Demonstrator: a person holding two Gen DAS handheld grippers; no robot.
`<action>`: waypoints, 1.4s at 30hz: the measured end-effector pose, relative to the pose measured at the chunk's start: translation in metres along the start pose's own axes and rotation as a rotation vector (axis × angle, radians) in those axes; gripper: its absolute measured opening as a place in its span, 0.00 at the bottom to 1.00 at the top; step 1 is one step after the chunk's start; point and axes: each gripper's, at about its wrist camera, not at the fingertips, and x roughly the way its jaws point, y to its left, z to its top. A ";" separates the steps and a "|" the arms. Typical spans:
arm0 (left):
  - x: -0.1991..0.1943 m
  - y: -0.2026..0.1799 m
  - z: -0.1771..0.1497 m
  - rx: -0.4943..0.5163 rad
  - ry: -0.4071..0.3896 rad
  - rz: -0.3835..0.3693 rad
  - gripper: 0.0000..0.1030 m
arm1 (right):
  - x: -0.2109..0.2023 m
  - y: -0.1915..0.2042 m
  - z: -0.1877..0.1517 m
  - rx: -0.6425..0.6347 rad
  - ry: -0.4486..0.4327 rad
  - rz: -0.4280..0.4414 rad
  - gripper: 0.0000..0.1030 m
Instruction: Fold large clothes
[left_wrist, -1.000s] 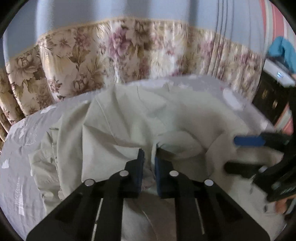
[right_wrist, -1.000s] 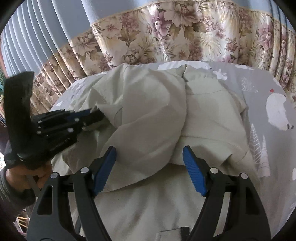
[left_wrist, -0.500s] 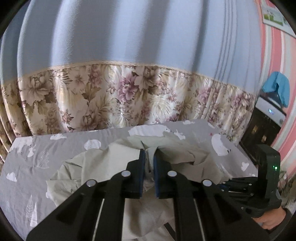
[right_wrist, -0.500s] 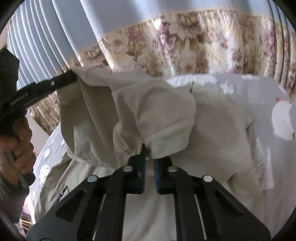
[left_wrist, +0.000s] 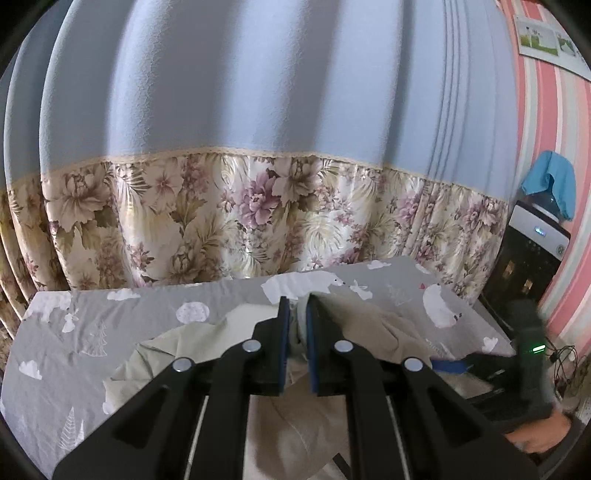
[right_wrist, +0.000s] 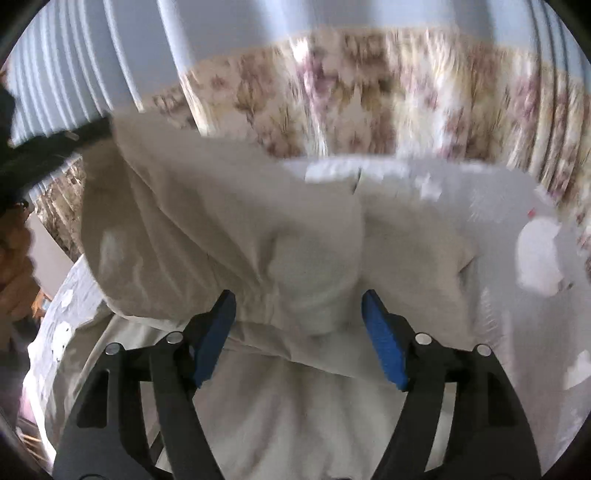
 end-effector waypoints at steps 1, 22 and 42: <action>0.001 0.003 0.000 -0.006 0.002 -0.002 0.08 | -0.009 -0.001 0.000 -0.006 -0.019 -0.011 0.69; 0.001 0.011 -0.015 0.014 0.038 -0.018 0.08 | -0.018 -0.001 0.035 -0.087 -0.119 0.008 0.47; 0.000 0.016 0.003 -0.038 -0.016 -0.013 0.08 | 0.014 0.000 0.016 -0.108 0.018 0.123 0.04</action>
